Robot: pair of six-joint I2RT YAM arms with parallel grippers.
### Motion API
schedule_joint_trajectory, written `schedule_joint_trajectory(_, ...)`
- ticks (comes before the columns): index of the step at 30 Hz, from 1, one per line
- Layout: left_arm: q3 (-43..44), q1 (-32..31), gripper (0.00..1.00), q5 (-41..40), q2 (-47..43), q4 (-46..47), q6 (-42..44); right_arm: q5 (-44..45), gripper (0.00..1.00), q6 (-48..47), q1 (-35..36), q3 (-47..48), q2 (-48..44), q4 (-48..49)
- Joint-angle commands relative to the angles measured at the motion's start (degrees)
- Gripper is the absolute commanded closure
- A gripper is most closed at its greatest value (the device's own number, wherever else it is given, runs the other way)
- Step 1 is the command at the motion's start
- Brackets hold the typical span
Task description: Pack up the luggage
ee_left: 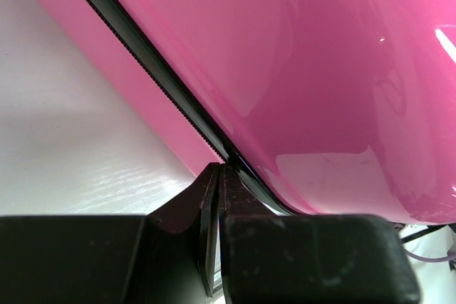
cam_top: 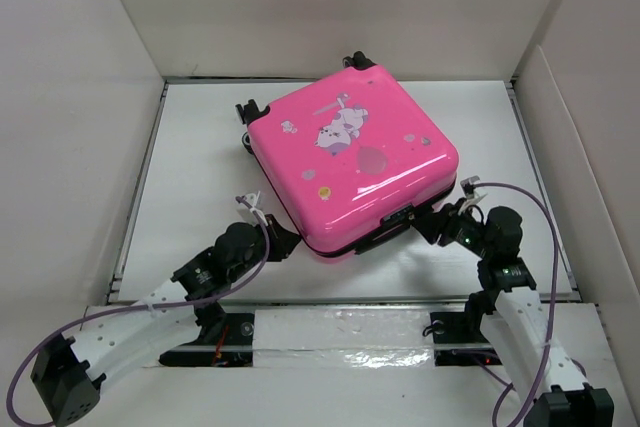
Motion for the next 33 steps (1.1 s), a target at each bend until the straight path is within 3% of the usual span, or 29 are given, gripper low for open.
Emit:
schedule_joint_trajectory(1, 1.55, -0.20, 1.00, 1.17, 0.98, 4.06, 1.06, -2.71, 0.56, 0.06, 0.58, 0.23, -0.18, 8.19)
schedule_joint_trajectory(11, 0.93, -0.20, 1.00, 1.52, 1.25, 5.47, 0.71, -1.22, 0.55, -0.99, 3.82, 1.90, 5.79, 11.44)
schedule_joint_trajectory(14, 0.84, -0.20, 1.00, 1.61, 1.16, 5.64, 0.62, 0.18, 0.59, -1.25, 6.55, 2.42, 7.82, 11.09)
schedule_joint_trajectory(15, 0.76, -0.20, 1.00, 1.69, 1.16, 5.73, 0.53, 0.97, 0.67, -1.34, 8.73, 2.77, 8.00, 10.65)
schedule_joint_trajectory(25, 0.41, -0.81, 1.00, 3.89, 2.56, 10.12, 0.71, 13.37, 1.00, 0.41, 17.36, 2.25, 2.46, 4.33)
schedule_joint_trajectory(31, -1.35, -0.81, 1.00, 7.92, 6.25, 20.39, -0.87, 18.37, 1.00, 3.66, 24.20, 1.28, 1.31, 5.99)
schedule_joint_trajectory(33, -1.09, -1.33, 1.00, 8.64, 8.79, 25.14, -1.49, 21.88, 1.00, 4.45, 31.20, 1.72, 2.89, 6.69)
